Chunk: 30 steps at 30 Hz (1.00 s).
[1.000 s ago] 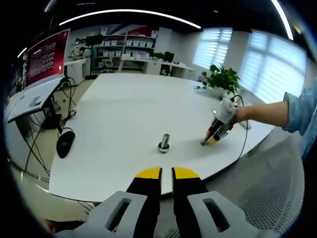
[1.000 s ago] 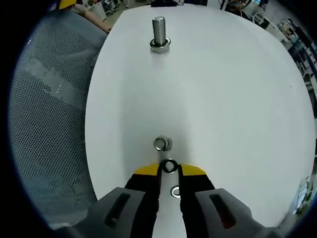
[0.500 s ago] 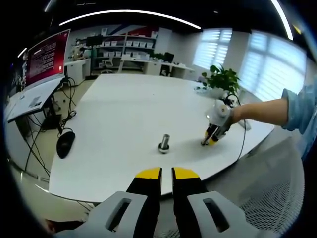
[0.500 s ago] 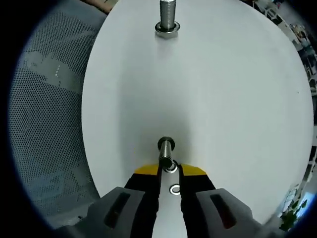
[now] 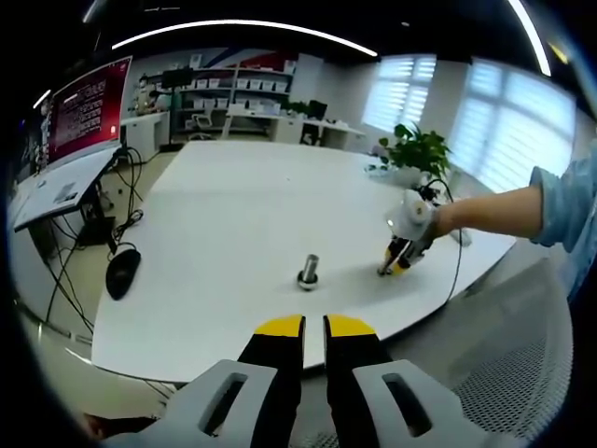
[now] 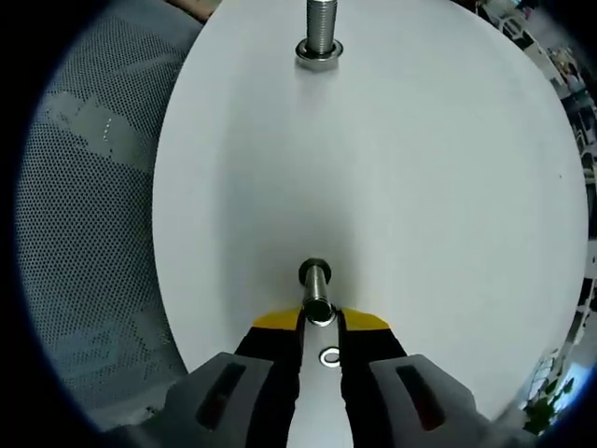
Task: Place the washer onto the threaded stud by aligning its center hole with the stud, sliding it down to the base, and recovering from edge contact or off-axis alignment until the washer reaches the visible bottom stop.
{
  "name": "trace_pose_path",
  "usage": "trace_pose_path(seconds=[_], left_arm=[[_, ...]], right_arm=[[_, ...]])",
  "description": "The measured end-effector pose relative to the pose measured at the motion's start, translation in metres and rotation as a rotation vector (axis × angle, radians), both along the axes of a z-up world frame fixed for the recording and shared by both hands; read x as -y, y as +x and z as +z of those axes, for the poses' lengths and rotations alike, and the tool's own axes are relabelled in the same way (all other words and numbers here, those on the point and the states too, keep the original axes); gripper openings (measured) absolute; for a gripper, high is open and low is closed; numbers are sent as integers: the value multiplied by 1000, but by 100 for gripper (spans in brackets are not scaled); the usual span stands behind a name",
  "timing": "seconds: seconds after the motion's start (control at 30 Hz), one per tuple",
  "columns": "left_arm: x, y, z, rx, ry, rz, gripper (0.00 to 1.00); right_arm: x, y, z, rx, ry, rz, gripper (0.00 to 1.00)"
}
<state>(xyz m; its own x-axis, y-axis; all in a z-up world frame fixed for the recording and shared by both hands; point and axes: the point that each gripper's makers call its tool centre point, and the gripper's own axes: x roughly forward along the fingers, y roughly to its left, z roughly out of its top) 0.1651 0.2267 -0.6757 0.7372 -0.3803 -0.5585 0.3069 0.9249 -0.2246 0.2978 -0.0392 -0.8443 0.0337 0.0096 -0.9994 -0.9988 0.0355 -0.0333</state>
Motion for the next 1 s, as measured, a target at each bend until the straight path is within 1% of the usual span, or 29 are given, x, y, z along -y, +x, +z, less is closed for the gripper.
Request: trace_pose_path(seconds=[0.1, 0.37, 0.53, 0.67, 0.8, 0.83, 0.9, 0.93, 1.0], left_arm=[[0, 0, 0, 3, -3, 1, 5], [0, 0, 0, 0, -1, -1, 5], [0, 0, 0, -1, 0, 0, 5], [0, -1, 0, -4, 1, -4, 5], [0, -1, 0, -4, 2, -4, 5], [0, -1, 0, -5, 2, -4, 5], [0, -1, -1, -5, 2, -5, 5], [0, -1, -1, -5, 2, -5, 5], [0, -1, -1, -5, 2, -5, 5]], right_arm=[[-1, -1, 0, 9, -9, 20, 17], [-1, 0, 0, 14, -10, 7, 16], [0, 0, 0, 22, 4, -13, 16], [0, -1, 0, 45, 30, -27, 16], [0, -1, 2, 85, 82, -38, 16], [0, -1, 2, 96, 100, -49, 16], [1, 0, 3, 122, 146, -37, 16], [1, -1, 3, 128, 161, -46, 15], [1, 1, 4, 130, 217, -98, 15]])
